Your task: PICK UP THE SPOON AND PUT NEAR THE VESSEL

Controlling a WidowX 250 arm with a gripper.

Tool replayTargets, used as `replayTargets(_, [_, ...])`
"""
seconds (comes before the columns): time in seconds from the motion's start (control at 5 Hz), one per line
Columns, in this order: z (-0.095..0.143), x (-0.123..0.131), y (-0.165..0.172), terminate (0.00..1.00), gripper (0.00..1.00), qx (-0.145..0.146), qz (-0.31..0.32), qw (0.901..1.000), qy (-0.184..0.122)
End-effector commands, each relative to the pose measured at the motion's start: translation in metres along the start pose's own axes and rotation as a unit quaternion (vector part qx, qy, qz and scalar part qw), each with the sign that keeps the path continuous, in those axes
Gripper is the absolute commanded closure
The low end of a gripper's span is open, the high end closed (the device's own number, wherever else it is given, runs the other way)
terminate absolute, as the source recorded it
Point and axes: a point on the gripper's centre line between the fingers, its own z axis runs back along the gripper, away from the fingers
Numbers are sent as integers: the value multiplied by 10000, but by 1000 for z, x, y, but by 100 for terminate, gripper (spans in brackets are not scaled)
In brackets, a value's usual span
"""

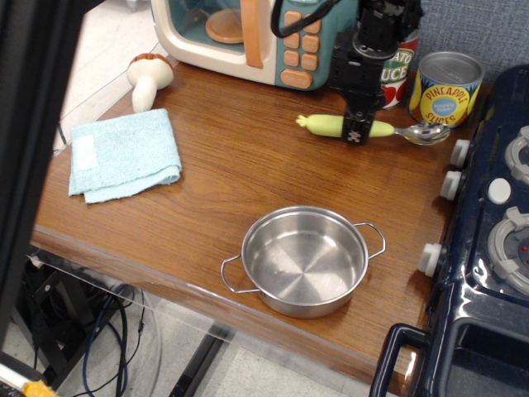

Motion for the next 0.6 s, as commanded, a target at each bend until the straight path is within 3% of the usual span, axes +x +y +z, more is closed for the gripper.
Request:
replayTargets(0.0, [22, 8, -4, 0, 0, -86, -38, 9999, 44])
replayTargets(0.4, [40, 12, -2, 0, 0, -172, -99, 9997, 130])
